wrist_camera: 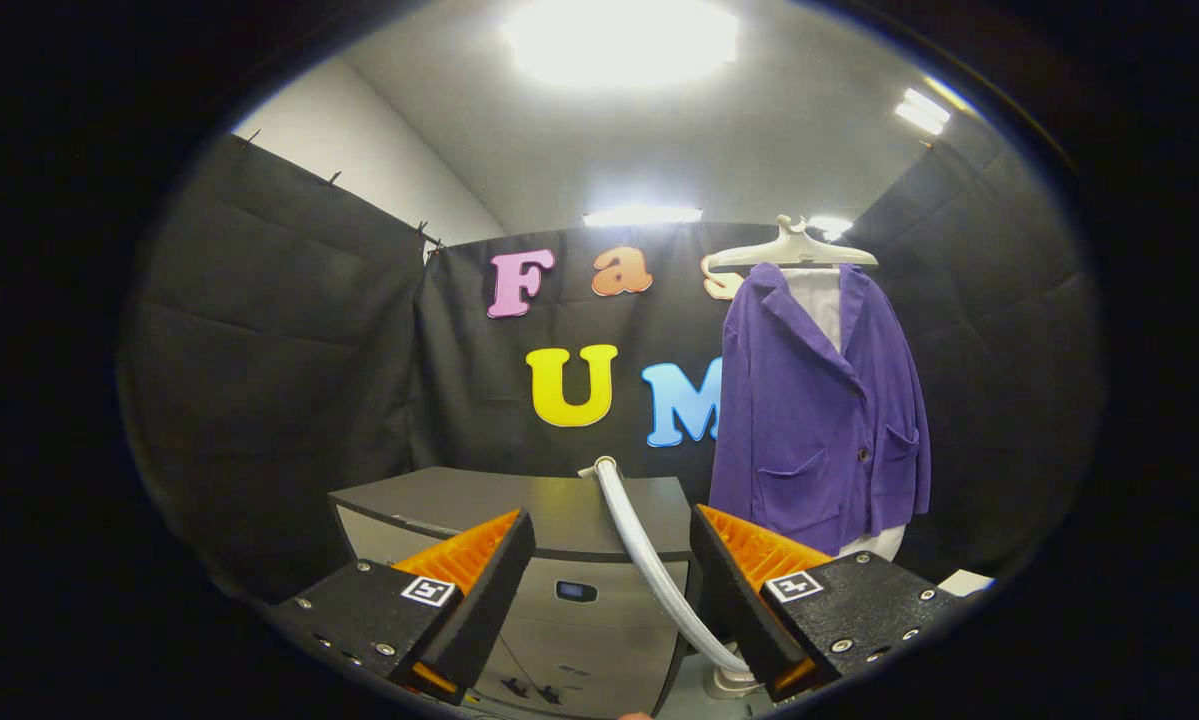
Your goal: Iron the clothes twice with a garment steamer, once on the left side and once on the right side.
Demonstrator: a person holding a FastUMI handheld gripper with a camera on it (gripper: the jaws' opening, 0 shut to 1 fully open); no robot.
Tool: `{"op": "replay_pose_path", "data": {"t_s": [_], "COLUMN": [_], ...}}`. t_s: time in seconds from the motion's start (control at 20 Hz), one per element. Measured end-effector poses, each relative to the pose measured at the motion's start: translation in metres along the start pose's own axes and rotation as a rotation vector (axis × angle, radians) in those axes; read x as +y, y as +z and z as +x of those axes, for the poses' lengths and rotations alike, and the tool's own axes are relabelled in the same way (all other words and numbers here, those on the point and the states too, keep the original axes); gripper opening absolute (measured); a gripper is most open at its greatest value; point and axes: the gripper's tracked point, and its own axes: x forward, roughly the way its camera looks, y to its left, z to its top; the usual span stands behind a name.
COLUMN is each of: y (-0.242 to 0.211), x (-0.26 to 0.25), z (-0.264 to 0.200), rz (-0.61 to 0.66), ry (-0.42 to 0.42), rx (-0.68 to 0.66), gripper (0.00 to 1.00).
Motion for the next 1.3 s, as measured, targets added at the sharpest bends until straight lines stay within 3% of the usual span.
{"op": "replay_pose_path", "data": {"t_s": [0.4,0.6,1.3], "y": [0.005,0.028,0.124], "x": [0.005,0.011,0.037], "z": [-0.008,-0.003,0.099], "rz": [0.001,-0.007,0.059], "ry": [0.027,0.056,0.241], "rx": [0.017,-0.003,0.002], "gripper": [0.96,0.96,0.96]}}
